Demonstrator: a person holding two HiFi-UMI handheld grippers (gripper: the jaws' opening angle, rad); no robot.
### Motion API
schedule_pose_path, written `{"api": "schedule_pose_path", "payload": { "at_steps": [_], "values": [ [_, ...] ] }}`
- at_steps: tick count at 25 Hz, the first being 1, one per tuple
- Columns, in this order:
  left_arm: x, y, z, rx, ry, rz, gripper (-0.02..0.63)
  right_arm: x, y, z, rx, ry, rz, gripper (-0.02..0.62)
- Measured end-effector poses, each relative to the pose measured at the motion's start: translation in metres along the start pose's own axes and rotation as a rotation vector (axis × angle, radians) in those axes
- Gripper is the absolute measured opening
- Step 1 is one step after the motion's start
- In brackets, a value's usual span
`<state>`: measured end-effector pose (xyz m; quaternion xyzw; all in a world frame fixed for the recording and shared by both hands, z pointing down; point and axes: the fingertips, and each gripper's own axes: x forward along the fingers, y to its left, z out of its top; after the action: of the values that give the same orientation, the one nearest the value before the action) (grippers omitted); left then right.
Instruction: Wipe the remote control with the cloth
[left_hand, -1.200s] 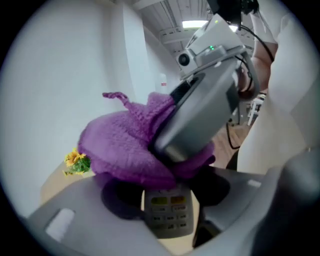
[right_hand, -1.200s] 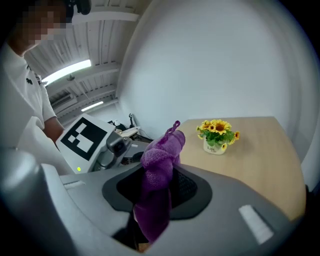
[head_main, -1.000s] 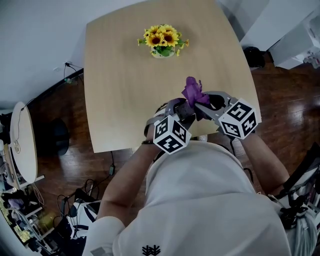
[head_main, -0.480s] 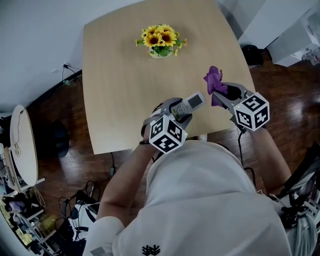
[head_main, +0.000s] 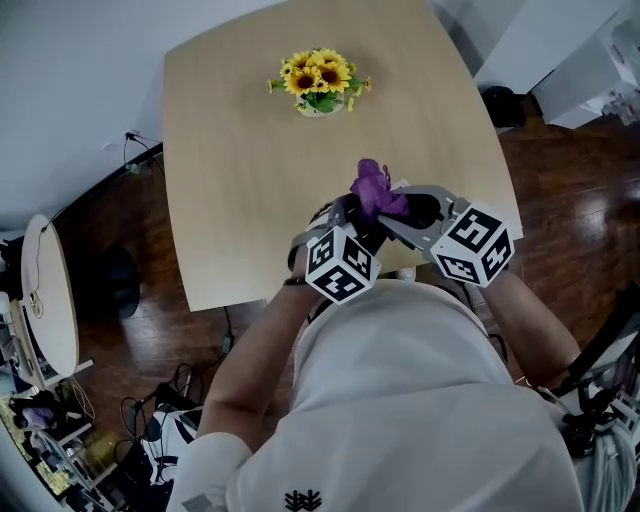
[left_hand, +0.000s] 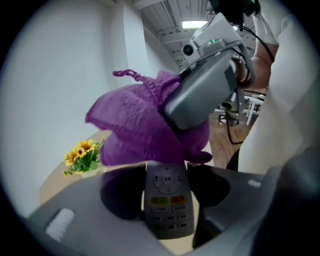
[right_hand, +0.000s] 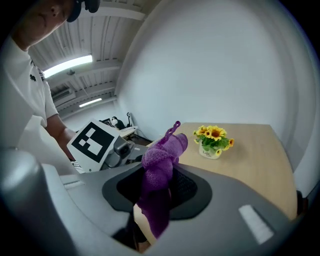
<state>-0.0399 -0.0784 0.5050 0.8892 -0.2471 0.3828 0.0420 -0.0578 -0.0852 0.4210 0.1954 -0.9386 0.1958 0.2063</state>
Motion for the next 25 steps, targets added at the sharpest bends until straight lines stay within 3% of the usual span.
{"api": "schedule_pose_path", "payload": {
  "at_steps": [5, 19, 25],
  "values": [
    [-0.005, -0.002, -0.001, 0.008, -0.001, -0.001, 0.278, 0.015, 0.01, -0.016, 0.028, 0.028, 0.036, 0.123],
    [-0.016, 0.005, -0.021, -0.033, 0.009, 0.003, 0.276, -0.032, -0.085, -0.037, 0.086, 0.042, -0.217, 0.123],
    [-0.013, 0.019, -0.034, -0.092, 0.016, 0.019, 0.277, -0.047, -0.097, -0.057, 0.138, 0.046, -0.269, 0.123]
  ]
}}
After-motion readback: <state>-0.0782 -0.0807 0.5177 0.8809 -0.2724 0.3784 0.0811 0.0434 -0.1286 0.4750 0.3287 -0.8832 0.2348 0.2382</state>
